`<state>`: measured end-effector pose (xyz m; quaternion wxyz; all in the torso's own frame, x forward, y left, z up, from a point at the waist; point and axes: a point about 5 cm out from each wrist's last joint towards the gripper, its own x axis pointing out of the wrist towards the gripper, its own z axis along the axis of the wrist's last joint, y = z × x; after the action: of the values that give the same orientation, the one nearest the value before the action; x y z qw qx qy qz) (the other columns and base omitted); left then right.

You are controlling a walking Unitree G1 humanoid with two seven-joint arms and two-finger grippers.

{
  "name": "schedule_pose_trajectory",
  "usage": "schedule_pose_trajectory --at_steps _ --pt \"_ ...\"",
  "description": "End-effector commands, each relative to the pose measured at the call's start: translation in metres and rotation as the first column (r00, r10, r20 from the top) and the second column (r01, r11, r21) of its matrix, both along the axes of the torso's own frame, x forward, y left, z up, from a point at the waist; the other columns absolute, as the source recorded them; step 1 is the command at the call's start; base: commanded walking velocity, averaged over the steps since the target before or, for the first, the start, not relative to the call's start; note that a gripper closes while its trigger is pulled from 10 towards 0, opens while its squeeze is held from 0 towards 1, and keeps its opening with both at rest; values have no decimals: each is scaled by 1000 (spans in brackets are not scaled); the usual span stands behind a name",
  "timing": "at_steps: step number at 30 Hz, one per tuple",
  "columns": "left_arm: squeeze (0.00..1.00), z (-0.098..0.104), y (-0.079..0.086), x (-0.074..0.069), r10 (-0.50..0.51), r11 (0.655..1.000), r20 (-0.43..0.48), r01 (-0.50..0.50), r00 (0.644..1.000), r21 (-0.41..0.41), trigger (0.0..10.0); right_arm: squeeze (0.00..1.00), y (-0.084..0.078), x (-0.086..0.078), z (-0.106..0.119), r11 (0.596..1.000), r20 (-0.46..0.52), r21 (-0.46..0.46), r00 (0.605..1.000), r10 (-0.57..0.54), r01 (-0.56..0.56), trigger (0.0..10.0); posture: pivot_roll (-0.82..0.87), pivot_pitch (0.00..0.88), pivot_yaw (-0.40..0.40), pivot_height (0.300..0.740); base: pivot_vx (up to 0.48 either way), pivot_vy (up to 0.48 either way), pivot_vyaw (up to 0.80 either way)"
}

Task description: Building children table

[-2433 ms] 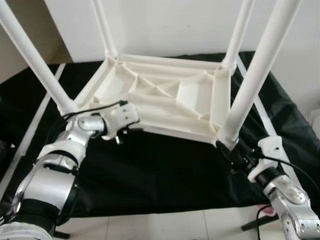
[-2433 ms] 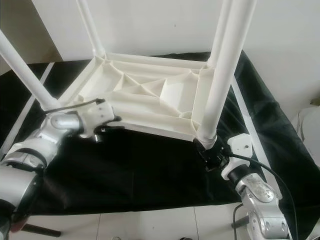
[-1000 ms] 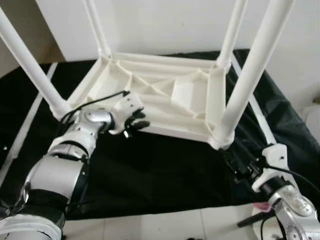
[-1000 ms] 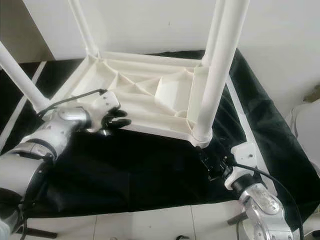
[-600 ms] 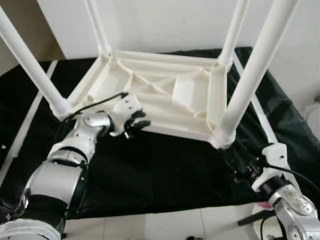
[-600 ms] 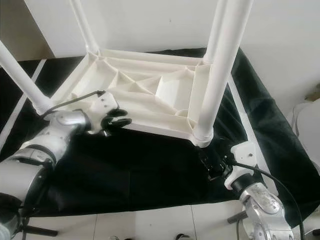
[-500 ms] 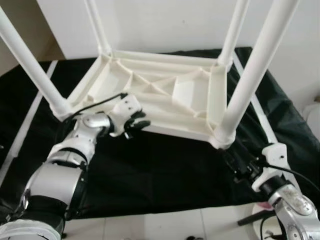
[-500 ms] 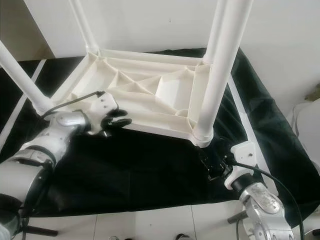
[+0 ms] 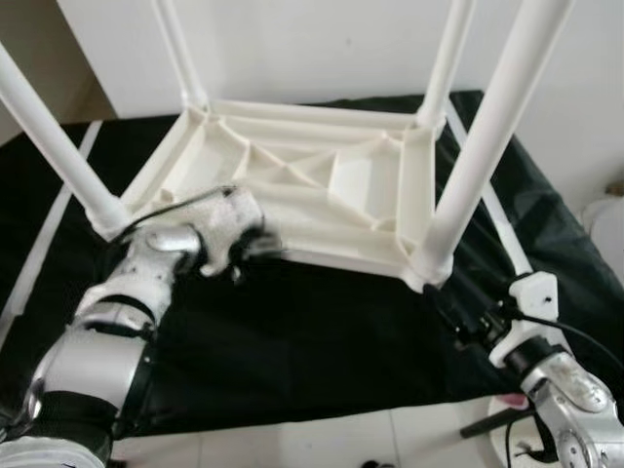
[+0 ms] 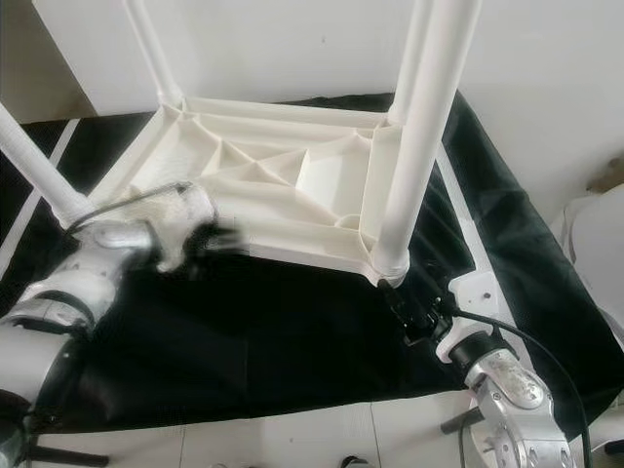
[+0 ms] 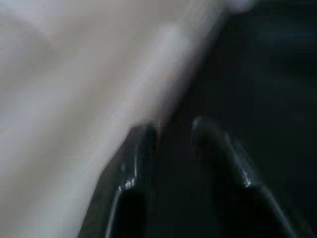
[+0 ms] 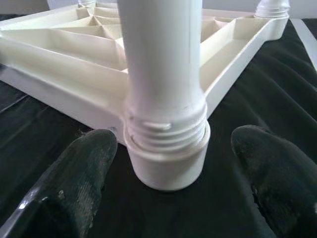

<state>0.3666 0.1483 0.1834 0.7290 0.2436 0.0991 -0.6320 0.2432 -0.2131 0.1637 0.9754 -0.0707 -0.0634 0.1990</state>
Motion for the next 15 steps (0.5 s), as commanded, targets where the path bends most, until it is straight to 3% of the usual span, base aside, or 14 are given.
schedule_pose_trajectory --at_steps 1,10,11,12,13,14,15 --pt "0 -3 0 -7 -86 996 -66 86 994 -9 10000 0 -3 1 -1 1000 0 -13 1000 -7 7 10000 -250 164 105 740 0 0 0" --pt "0 12 -2 -9 -149 986 -53 144 987 -82 10000 0 -3 4 0 1000 14 -11 1000 -16 16 10000 -248 157 109 740 0 0 0" --pt "0 19 -4 -10 -159 982 -30 155 987 -110 10000 0 -3 5 1 1000 18 -10 1000 -18 19 10000 -244 154 108 740 0 0 0" --pt "0 32 -7 -4 -103 982 45 109 994 -153 10000 0 -3 6 1 1000 22 -6 1000 -22 22 10000 -240 145 107 740 0 0 0" --pt "0 32 -7 -4 -103 982 45 109 994 -153 10000 0 -3 6 1 1000 22 -6 1000 -22 22 10000 -240 145 107 740 0 0 0" --pt "0 43 -8 2 -26 981 127 50 992 -188 10000 0 -3 7 1 1000 26 -1 999 -25 25 10000 -238 145 107 740 0 0 0" --pt "0 43 -8 2 -26 981 127 50 992 -188 10000 0 -3 7 1 1000 26 -1 999 -25 25 10000 -238 145 107 740 0 0 0"
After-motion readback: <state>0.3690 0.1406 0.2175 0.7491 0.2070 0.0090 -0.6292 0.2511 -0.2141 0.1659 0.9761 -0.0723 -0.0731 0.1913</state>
